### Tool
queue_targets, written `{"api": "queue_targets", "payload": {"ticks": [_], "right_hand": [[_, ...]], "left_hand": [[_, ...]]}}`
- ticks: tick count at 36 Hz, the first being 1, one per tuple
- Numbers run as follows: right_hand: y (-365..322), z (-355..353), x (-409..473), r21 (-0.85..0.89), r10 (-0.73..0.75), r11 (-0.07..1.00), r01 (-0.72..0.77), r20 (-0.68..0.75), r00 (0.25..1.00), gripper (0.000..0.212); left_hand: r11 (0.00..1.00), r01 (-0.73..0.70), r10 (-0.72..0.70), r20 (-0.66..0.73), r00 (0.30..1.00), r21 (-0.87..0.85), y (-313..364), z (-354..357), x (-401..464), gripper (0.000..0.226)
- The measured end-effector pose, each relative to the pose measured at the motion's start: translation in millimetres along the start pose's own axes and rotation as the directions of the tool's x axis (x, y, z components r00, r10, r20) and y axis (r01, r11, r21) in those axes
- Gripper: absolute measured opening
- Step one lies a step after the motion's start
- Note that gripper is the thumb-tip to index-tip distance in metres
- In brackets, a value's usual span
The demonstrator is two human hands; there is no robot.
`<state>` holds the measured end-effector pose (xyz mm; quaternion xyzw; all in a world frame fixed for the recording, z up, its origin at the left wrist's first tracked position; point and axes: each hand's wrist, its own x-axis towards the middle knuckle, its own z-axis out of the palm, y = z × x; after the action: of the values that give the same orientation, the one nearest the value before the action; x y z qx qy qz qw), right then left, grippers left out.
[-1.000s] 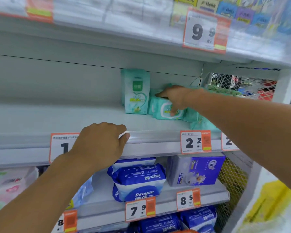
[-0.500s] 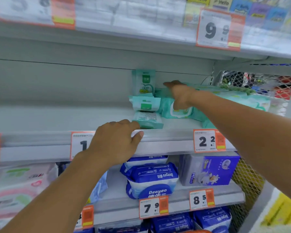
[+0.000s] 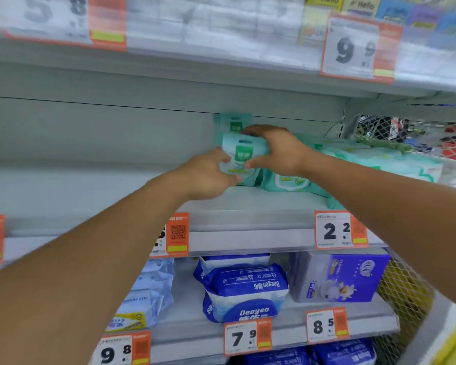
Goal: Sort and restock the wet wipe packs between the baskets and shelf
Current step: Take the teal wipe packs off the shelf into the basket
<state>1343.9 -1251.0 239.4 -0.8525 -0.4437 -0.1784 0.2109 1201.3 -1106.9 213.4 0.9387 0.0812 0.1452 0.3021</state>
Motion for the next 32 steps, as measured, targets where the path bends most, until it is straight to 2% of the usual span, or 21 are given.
{"api": "queue_targets", "payload": {"ticks": [2,4,5,7,10,13,15,17,20,24,27,30,32], "right_hand": [[5,7,16,0.059,0.095,0.994,-0.090,-0.083,0.992,0.091],[7,12,33,0.181,0.263,0.954,-0.240,-0.117,0.958,0.106],[9,13,41,0.220,0.341,0.925,-0.311,-0.112,0.933,0.106],[11,14,51,0.159,0.416,0.902,-0.401,-0.076,0.906,0.089],[15,18,61,0.036,0.403,0.913,-0.407,0.074,0.912,0.050],[24,21,67,0.108,0.384,0.903,-0.416,0.233,0.894,0.032],[28,20,66,0.203,0.401,0.857,-0.473,0.315,0.860,0.033],[28,20,62,0.181,0.398,0.859,-0.478,0.351,0.848,0.046],[29,23,63,0.077,0.392,0.894,-0.442,0.342,0.854,0.059],[24,20,60,0.102,0.403,0.884,-0.457,0.332,0.853,0.063],[25,15,56,0.129,0.434,0.870,-0.475,0.255,0.864,0.064],[19,7,44,0.110,0.421,0.882,-0.458,0.252,0.871,0.067],[1,-5,24,0.076,0.381,0.913,-0.400,0.190,0.905,0.062]], "left_hand": [[0.996,0.051,-0.059,-0.104,0.993,-0.079,-2,0,28,0.071],[0.971,0.140,-0.159,-0.083,0.984,-0.195,-7,2,51,0.095],[0.953,0.187,-0.201,-0.040,0.979,-0.237,-10,4,61,0.103],[0.941,0.248,-0.251,0.015,0.968,-0.231,-20,8,78,0.109],[0.925,0.254,-0.255,0.036,0.966,-0.283,-37,17,100,0.107],[0.902,0.235,-0.230,0.058,0.971,-0.361,-39,26,113,0.090],[0.876,0.223,-0.216,0.066,0.974,-0.428,-34,34,120,0.083],[0.854,0.243,-0.240,0.066,0.969,-0.461,-33,42,130,0.088],[0.857,0.282,-0.276,0.079,0.958,-0.430,-34,49,138,0.080],[0.867,0.292,-0.276,0.098,0.956,-0.403,-38,46,137,0.077],[0.868,0.298,-0.276,0.115,0.954,-0.396,-38,38,133,0.076],[0.899,0.311,-0.284,0.130,0.950,-0.308,-32,25,115,0.083],[0.951,0.263,-0.258,0.054,0.965,-0.162,-22,13,93,0.083]]}}
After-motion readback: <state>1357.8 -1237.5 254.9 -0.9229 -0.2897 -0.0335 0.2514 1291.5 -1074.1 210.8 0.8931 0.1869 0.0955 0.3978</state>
